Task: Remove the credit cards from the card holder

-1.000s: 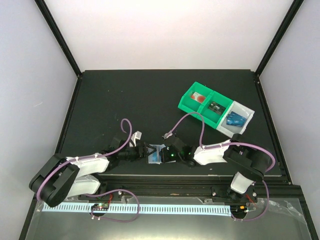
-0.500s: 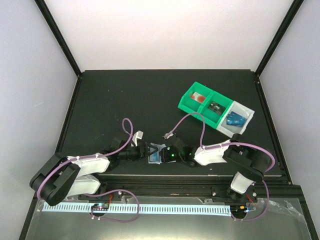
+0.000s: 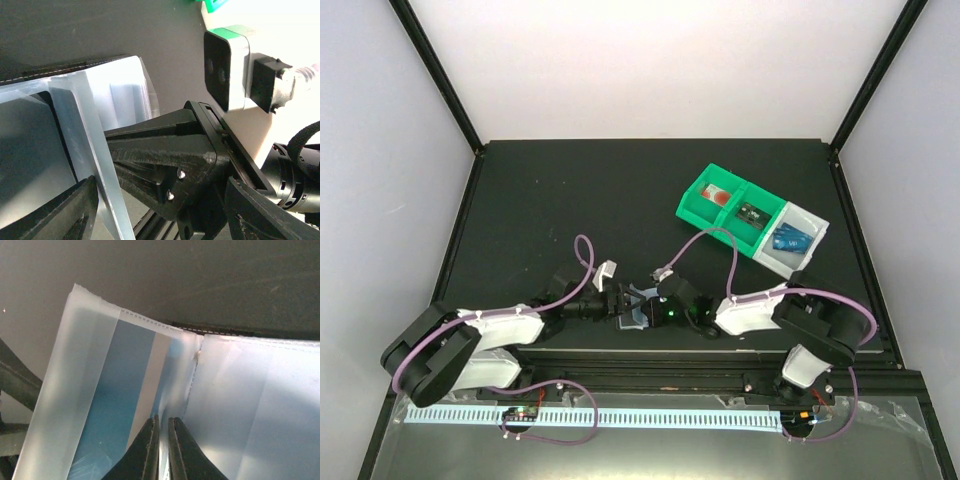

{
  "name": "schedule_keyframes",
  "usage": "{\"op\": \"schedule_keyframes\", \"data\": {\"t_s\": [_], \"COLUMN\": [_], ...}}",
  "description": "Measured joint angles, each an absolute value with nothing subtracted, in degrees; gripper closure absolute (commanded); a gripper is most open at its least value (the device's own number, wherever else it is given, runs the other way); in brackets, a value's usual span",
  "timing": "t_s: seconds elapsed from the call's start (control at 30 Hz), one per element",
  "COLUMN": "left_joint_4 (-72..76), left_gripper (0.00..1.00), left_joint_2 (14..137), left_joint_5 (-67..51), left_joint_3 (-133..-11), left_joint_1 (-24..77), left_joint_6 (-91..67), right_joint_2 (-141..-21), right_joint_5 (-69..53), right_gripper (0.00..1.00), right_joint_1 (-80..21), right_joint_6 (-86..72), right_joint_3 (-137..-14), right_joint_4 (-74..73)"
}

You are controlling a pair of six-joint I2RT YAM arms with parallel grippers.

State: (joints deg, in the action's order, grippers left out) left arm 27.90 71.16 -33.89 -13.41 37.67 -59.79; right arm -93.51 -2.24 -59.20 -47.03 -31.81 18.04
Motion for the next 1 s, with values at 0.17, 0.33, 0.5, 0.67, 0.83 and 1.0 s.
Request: {"op": "schedule_keyframes", "data": {"t_s": [0.17, 0.33, 0.5, 0.67, 0.83, 1.0], "left_joint_4": [28.88, 29.26, 29.26, 29.47, 31.59, 32.58], "left_gripper": [0.29, 0.29, 0.3, 0.33, 0.36, 0.39], "left_joint_2": [73.38, 75.59, 75.57, 76.27, 79.42, 80.47], "left_joint_5": [-33.89, -33.85, -33.65, -33.45, -33.47, -33.32], "left_joint_3": [-14.7, -15.79, -15.94, -16.71, -18.76, -19.33], "left_joint_1": [38.87, 39.86, 39.9, 40.62, 42.15, 42.52], "left_joint_6": [-60.34, -60.53, -60.55, -60.62, -60.8, -60.93], "right_joint_2": [-91.11, -88.95, -84.31, -78.7, -71.66, -64.6], "right_joint_5": [-2.28, -1.98, 0.03, 3.77, 7.77, 10.85], "right_gripper": [0.86, 0.84, 0.83, 0.79, 0.76, 0.74], "right_joint_1": [-59.18, -59.11, -59.11, -58.92, -58.5, -58.41], "right_joint_6": [-47.03, -46.52, -46.37, -46.37, -46.19, -45.41], "right_joint_3": [-30.17, -30.0, -29.32, -27.33, -26.5, -26.5], "right_joint_4": [17.98, 16.88, 14.63, 10.11, 3.64, -0.62]}}
